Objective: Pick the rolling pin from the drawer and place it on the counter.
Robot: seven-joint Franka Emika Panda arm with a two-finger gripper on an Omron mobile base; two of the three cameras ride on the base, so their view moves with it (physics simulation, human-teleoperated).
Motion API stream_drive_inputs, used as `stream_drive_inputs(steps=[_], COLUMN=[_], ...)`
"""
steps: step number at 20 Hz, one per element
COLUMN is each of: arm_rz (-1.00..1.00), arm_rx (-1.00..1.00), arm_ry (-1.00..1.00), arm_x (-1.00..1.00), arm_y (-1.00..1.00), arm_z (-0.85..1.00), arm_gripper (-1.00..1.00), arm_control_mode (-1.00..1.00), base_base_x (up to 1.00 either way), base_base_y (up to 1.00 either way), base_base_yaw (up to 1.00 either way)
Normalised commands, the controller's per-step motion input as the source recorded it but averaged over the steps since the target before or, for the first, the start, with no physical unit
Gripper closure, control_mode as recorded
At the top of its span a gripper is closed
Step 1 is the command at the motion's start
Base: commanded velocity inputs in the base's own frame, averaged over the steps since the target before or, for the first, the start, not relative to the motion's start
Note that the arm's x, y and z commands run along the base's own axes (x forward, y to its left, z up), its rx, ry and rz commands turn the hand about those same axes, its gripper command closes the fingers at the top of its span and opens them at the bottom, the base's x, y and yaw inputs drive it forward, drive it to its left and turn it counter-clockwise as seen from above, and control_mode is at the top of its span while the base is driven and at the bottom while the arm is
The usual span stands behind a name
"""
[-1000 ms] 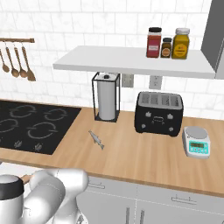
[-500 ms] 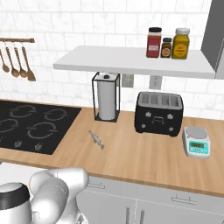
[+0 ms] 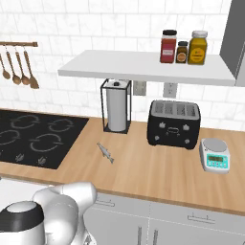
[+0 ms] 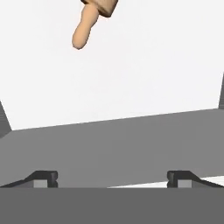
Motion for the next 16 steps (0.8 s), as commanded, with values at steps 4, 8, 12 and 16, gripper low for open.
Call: stream_drive_inputs(steps=[4,8,12,16], arm_rz=[-0.05,-0.12,-0.15,-0.25], arm_rx=[-0.07,-0.13,-0.32,-0.15], arm_ry=[-0.13,-0.16,-0.20,0.00], arm_x=[0.37,0.37,0.11,0.28], arm_y=[-0.22,-0.43,-0.12,-0.18], arm_z=[0.40,0.07,0.00,0.11], arm_gripper=[-1.00,-1.00,-1.00,-1.00], arm_control_mode=[-1.00,-1.00,-1.00,-1.00], base_base_x=[0.00,0.00,0.00,0.00], base_base_y=[0.00,0.00,0.00,0.00], base_base_yaw=[0.00,0.00,0.00,0.00])
